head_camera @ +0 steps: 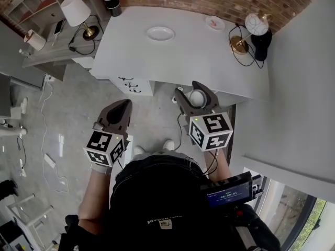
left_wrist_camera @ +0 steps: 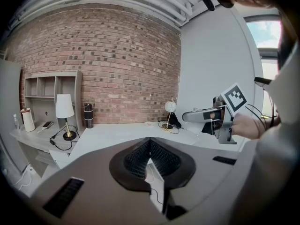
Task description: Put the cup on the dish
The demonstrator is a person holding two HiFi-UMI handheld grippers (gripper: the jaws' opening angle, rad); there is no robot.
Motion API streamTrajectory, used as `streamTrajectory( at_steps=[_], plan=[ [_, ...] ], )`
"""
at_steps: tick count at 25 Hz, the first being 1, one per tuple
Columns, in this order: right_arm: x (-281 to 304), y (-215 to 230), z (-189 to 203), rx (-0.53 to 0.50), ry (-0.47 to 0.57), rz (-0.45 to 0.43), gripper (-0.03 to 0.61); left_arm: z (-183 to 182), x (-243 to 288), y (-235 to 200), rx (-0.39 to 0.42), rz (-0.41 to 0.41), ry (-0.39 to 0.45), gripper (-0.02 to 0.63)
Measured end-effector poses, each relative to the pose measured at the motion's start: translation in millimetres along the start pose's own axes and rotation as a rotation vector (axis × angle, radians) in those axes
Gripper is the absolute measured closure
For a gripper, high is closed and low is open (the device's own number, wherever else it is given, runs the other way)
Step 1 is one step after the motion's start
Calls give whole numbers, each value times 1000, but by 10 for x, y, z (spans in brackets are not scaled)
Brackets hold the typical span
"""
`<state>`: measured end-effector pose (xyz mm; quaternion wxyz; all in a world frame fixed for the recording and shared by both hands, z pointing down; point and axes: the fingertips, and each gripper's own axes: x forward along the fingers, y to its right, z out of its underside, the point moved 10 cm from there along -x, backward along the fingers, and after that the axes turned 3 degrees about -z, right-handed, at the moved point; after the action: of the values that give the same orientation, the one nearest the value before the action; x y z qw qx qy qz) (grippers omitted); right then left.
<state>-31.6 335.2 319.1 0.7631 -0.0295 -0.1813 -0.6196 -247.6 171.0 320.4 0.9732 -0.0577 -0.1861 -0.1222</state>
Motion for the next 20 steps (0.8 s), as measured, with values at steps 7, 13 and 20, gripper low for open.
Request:
streamTrajectory(
  at_steps=[7,13,20],
  plan=[
    [-168,296,88,29,3,-15,332,-21,140,285,21,-27,-23,609],
    [-236,486,189,75,-1,-11,332,-16,211,376,14,-38,-40,609],
    [-225,668,229,81,-8,11,333,-4,391,351,-5,-38,-35,609]
  ],
)
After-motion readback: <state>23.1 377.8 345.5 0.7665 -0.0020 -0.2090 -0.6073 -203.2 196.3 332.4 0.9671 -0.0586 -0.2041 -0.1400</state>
